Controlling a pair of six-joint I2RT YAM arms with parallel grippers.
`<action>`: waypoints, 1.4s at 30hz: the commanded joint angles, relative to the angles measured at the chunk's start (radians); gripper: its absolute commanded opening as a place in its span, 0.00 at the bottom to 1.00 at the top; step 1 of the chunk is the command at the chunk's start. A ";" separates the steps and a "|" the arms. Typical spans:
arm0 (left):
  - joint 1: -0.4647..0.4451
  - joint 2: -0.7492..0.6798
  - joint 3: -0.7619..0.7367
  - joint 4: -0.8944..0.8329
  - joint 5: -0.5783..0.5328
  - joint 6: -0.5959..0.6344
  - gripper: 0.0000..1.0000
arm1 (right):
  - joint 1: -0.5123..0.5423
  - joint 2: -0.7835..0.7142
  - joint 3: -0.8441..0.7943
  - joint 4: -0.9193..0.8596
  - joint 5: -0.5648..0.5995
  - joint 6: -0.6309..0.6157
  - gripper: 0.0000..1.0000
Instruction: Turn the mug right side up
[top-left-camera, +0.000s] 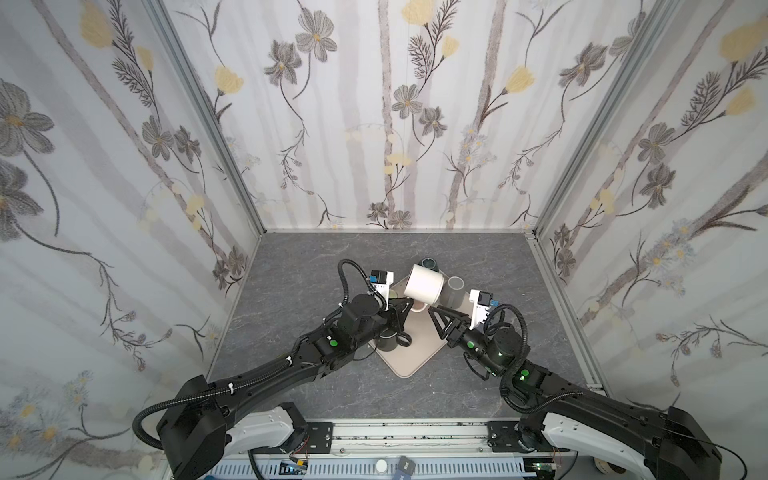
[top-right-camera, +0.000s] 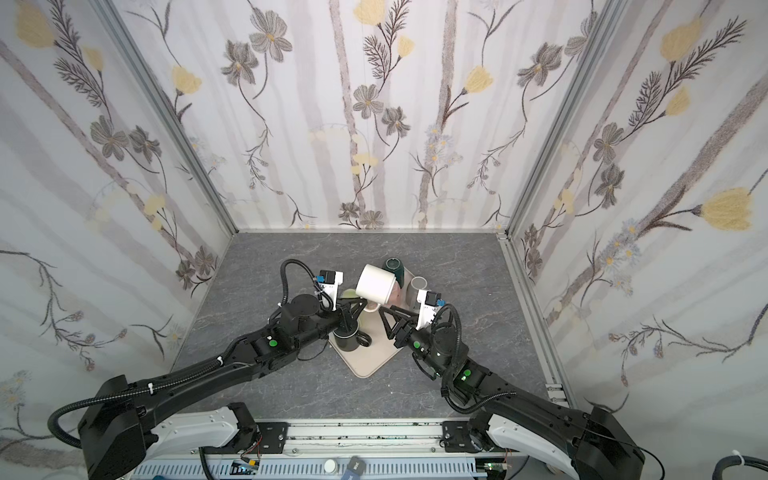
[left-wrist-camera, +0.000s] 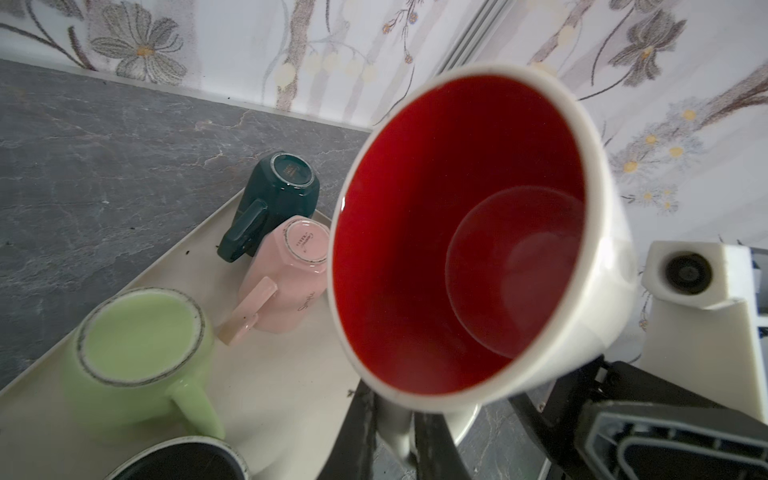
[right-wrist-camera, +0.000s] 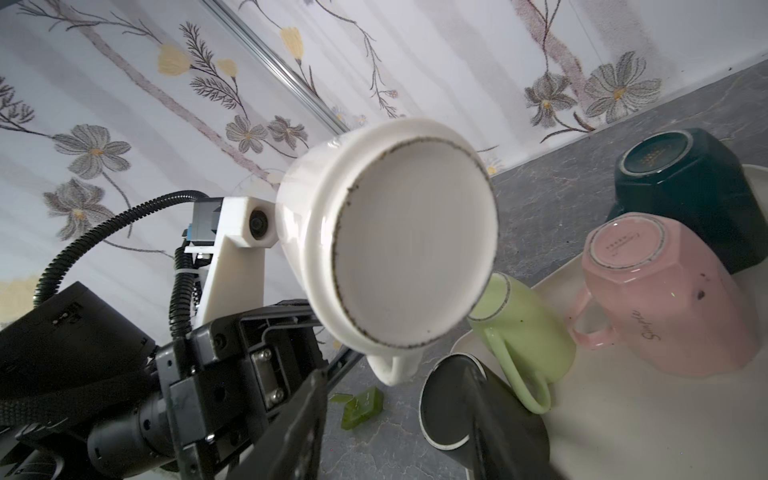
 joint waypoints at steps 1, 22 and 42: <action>0.029 -0.005 0.029 0.000 -0.031 0.011 0.00 | -0.002 -0.028 -0.008 -0.071 0.046 0.006 0.55; 0.189 -0.050 0.130 -0.274 -0.136 0.096 0.00 | -0.047 -0.381 -0.129 -0.315 0.163 0.005 0.98; 0.317 -0.088 0.208 -0.578 -0.439 0.184 0.00 | -0.150 -0.529 -0.179 -0.412 0.122 -0.066 1.00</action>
